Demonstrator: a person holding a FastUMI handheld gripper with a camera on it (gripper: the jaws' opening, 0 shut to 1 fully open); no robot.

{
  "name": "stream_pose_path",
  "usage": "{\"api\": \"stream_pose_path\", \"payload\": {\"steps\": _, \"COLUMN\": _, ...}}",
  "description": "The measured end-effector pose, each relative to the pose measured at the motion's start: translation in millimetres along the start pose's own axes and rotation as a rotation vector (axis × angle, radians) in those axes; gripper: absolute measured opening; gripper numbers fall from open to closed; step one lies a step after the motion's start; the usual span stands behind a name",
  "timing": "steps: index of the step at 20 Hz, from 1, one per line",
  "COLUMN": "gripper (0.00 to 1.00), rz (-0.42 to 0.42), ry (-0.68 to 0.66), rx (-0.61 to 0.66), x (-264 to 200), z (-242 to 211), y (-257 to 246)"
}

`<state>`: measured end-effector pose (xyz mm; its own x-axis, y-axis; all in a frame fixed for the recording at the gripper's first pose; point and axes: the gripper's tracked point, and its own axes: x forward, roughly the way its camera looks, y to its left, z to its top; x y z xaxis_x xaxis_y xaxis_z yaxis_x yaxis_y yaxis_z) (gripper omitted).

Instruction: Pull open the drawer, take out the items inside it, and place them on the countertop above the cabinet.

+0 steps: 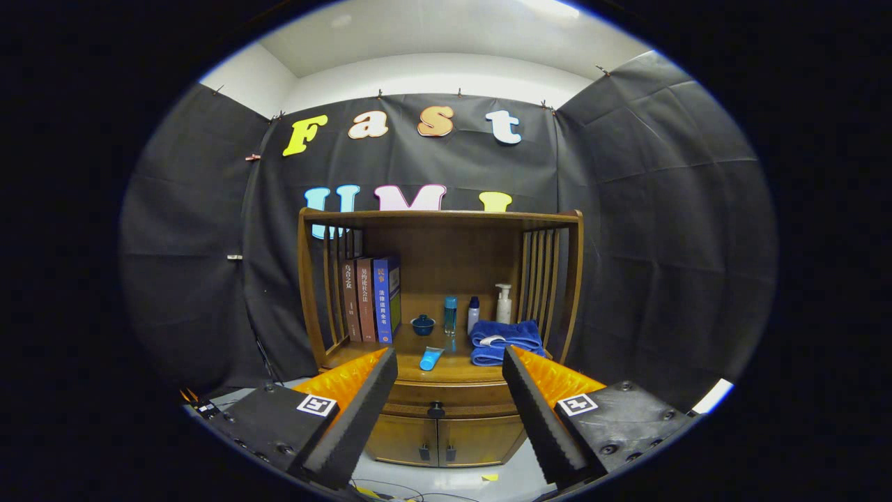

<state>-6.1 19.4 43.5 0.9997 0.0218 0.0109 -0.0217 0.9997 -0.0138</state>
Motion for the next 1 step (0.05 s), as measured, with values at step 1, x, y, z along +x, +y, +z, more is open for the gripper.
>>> {"api": "stream_pose_path", "payload": {"steps": 1, "gripper": 0.99, "rz": -0.002, "ry": -0.001, "rx": 0.0, "x": -1.2, "z": 0.6, "y": -0.8}}
